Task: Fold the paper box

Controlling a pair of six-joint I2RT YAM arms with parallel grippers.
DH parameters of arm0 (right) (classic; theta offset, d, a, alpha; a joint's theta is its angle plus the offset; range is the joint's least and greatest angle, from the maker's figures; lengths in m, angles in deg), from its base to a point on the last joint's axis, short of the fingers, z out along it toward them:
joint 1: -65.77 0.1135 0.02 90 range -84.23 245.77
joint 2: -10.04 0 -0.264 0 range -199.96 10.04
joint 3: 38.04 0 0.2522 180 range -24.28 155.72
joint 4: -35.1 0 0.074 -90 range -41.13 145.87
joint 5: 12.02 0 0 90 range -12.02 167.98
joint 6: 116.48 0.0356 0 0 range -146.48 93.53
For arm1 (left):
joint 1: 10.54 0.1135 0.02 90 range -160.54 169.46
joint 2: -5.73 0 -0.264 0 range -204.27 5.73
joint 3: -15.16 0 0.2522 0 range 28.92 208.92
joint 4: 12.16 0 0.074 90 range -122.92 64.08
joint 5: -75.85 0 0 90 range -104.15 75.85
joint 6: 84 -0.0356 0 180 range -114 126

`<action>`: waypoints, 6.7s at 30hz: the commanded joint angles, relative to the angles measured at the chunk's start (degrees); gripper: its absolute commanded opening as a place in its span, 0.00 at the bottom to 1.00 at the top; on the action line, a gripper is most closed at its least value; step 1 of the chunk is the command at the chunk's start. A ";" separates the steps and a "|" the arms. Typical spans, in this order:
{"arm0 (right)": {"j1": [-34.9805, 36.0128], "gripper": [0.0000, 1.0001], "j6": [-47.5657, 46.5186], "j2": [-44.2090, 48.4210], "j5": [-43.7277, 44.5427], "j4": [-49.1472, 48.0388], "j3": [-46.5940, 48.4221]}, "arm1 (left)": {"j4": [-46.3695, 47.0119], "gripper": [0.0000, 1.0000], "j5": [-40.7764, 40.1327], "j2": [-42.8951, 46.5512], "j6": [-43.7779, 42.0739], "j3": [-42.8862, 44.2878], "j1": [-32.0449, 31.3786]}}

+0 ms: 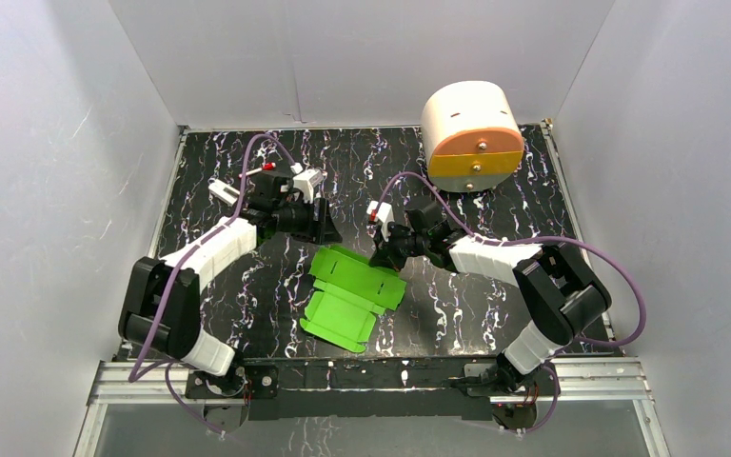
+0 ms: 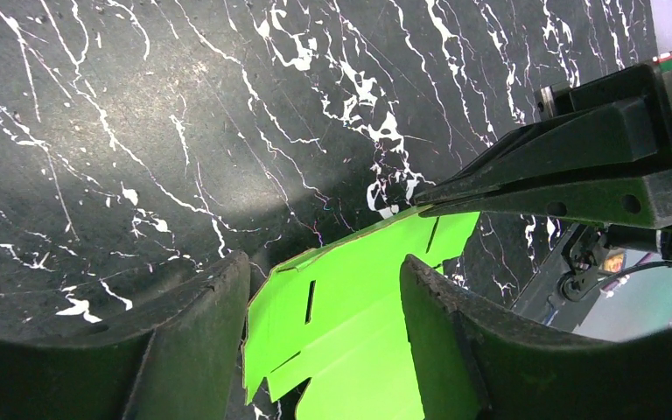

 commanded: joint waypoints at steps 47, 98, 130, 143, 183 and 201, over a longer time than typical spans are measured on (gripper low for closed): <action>1.00 0.00 1.06 4.19 5.93 -6.06 -2.00 | 2.89 0.33 -20.16 0.85 13.07 -5.02 -15.11; 1.13 0.00 -0.78 5.11 5.76 -4.79 -1.21 | -9.78 0.19 -33.89 -3.09 -10.52 7.93 -19.08; 0.91 0.53 7.82 14.42 22.98 5.78 -3.24 | -7.17 0.00 -34.61 0.55 -10.61 2.89 -19.10; 0.86 0.38 5.41 9.55 18.77 9.62 -0.88 | -7.39 0.00 -34.05 -0.22 -10.61 3.24 -19.12; 4.40 0.14 24.42 6.45 36.43 11.07 5.14 | 9.41 0.00 -44.04 8.46 16.19 -10.33 -20.03; 4.43 0.55 2.34 19.24 27.59 13.85 1.81 | 11.81 0.00 -42.28 13.45 4.25 -15.03 -20.26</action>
